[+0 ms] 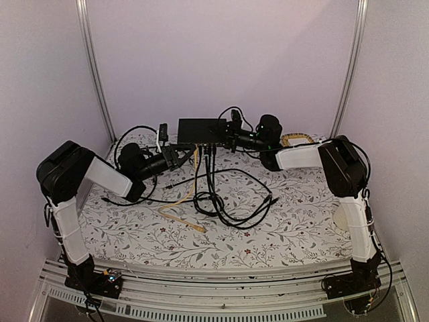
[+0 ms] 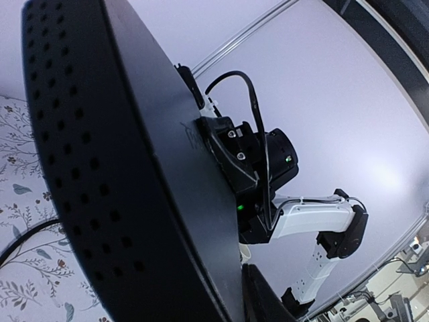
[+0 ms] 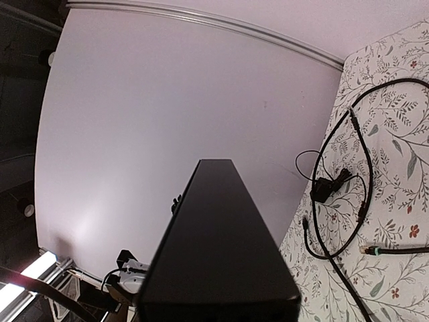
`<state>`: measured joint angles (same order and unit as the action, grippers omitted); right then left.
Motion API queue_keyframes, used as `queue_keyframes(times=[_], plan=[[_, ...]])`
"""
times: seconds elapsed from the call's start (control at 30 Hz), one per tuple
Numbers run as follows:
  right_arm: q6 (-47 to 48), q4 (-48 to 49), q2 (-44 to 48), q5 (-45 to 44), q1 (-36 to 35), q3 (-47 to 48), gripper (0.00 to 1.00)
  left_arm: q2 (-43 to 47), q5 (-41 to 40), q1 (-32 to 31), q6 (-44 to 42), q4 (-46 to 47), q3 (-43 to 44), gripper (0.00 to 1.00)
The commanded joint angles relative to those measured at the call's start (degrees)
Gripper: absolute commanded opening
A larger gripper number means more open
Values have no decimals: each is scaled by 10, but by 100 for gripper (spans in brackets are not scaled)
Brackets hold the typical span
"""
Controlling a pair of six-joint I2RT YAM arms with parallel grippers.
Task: Pull the plug from the switch port
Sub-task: Pull the connector from the switch port.
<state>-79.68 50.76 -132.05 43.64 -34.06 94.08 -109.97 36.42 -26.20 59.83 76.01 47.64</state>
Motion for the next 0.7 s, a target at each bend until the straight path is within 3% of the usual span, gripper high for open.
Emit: queue_keyframes(times=[0.0,0.23,0.67], plan=[[13,11,40,39,-16,-6,2,-8,-13,4,-6,48,24,29],[19,7,44,43,-15,-15,2,-17,-12,4,1,59,28,16],[34,17,54,58,-14,-36,2,-20,7,18,23,80,31,9]])
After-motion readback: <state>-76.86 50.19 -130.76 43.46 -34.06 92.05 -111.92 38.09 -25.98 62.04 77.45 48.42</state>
